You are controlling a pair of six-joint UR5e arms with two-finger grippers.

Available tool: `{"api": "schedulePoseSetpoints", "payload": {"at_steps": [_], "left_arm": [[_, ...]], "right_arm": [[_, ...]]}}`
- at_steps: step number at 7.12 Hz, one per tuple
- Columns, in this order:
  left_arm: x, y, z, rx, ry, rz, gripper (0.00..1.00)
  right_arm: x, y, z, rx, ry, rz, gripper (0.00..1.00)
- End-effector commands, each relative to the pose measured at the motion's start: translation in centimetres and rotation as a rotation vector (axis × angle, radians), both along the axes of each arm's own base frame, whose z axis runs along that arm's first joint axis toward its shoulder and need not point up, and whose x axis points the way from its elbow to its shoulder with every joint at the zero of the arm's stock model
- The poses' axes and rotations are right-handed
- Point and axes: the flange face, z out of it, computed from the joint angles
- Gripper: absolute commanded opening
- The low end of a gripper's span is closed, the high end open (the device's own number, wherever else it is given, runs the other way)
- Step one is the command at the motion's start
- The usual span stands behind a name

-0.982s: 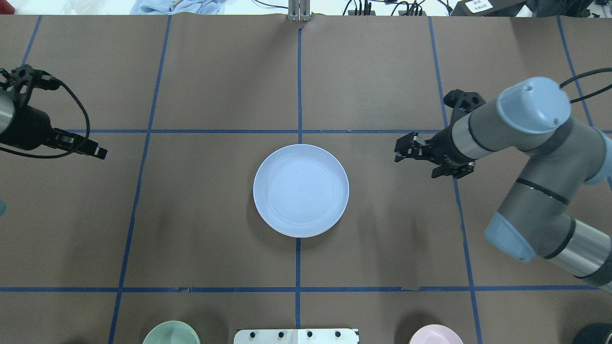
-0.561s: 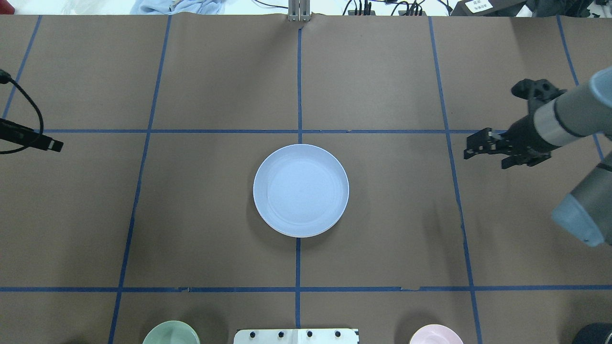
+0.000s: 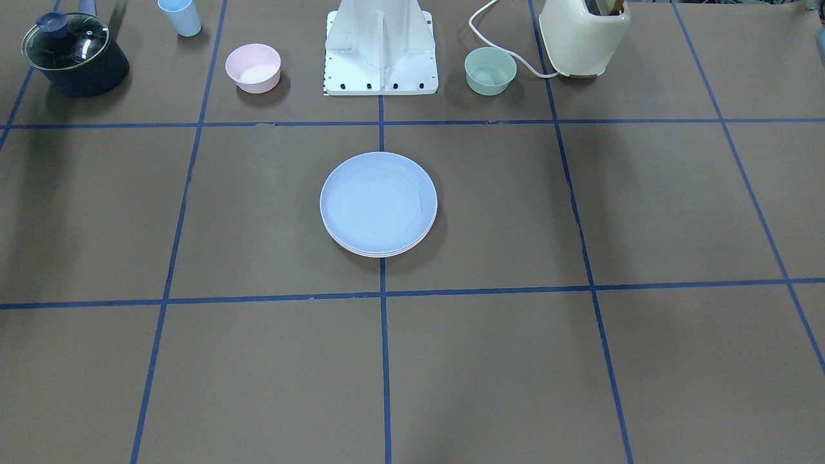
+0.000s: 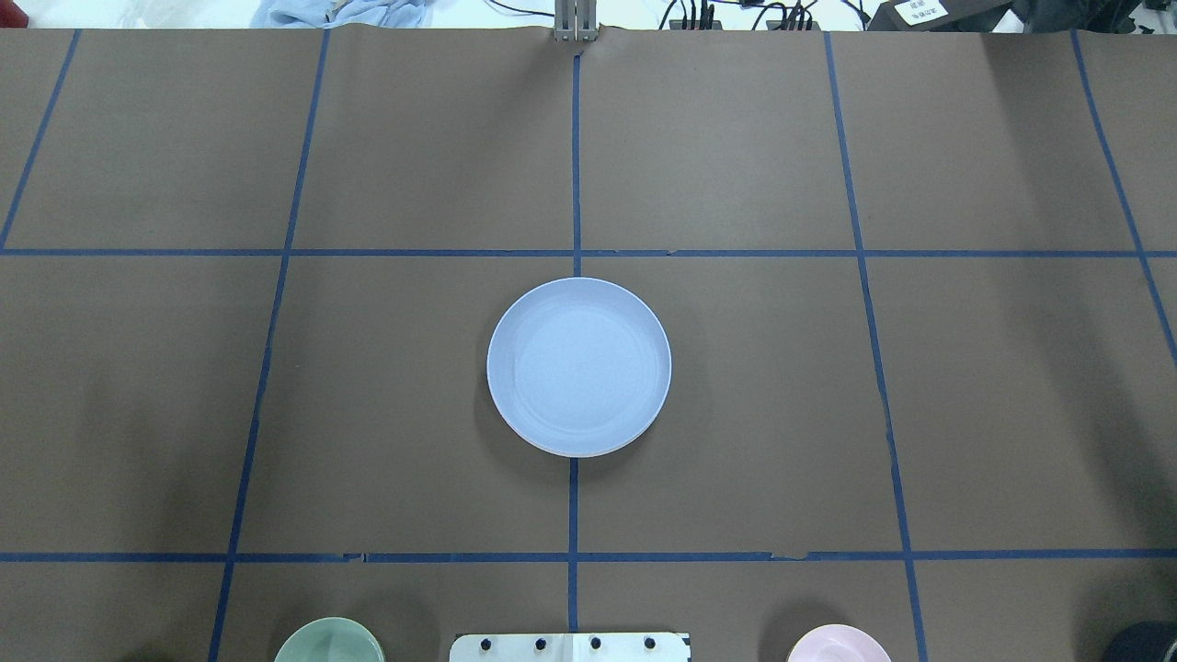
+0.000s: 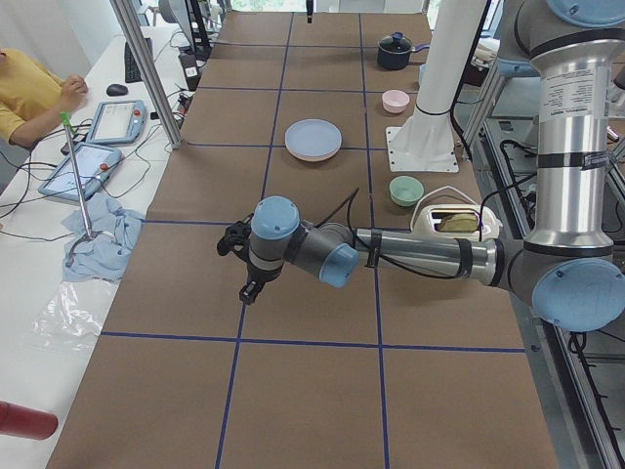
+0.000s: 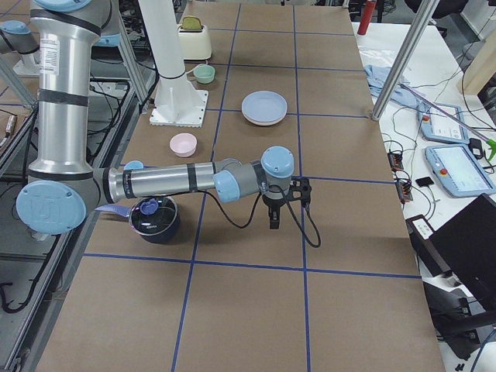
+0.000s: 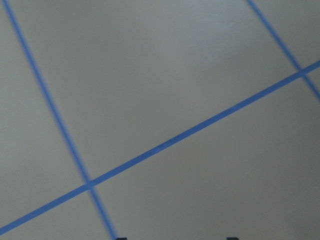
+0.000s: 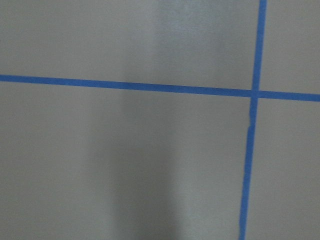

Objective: Stack three plates with pink and blue

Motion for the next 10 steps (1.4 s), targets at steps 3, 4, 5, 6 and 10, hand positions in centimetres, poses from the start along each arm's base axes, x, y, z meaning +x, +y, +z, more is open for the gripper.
{"api": "schedulePoseSetpoints", "payload": {"at_steps": [3, 4, 5, 6, 10], "left_arm": [[-2.6, -0.1, 1.9, -0.054, 0.024, -0.038, 0.99], [-2.7, 0.0, 2.0, -0.054, 0.023, -0.039, 0.99], [-2.6, 0.1, 2.3, -0.061, 0.025, -0.041, 0.99], [-2.7, 0.1, 2.1, -0.061, 0.024, -0.046, 0.99], [-2.6, 0.1, 1.8, -0.129, 0.055, -0.114, 0.99]], "right_arm": [[2.3, -0.7, 1.1, -0.008, 0.045, -0.033, 1.00], [2.2, -0.9, 1.9, -0.026, 0.034, -0.034, 1.00], [2.2, -2.1, 1.5, -0.038, 0.031, -0.030, 1.00], [2.3, -3.2, 1.0, -0.054, 0.033, -0.027, 1.00], [2.4, -3.2, 1.7, -0.069, 0.040, -0.015, 1.00]]}}
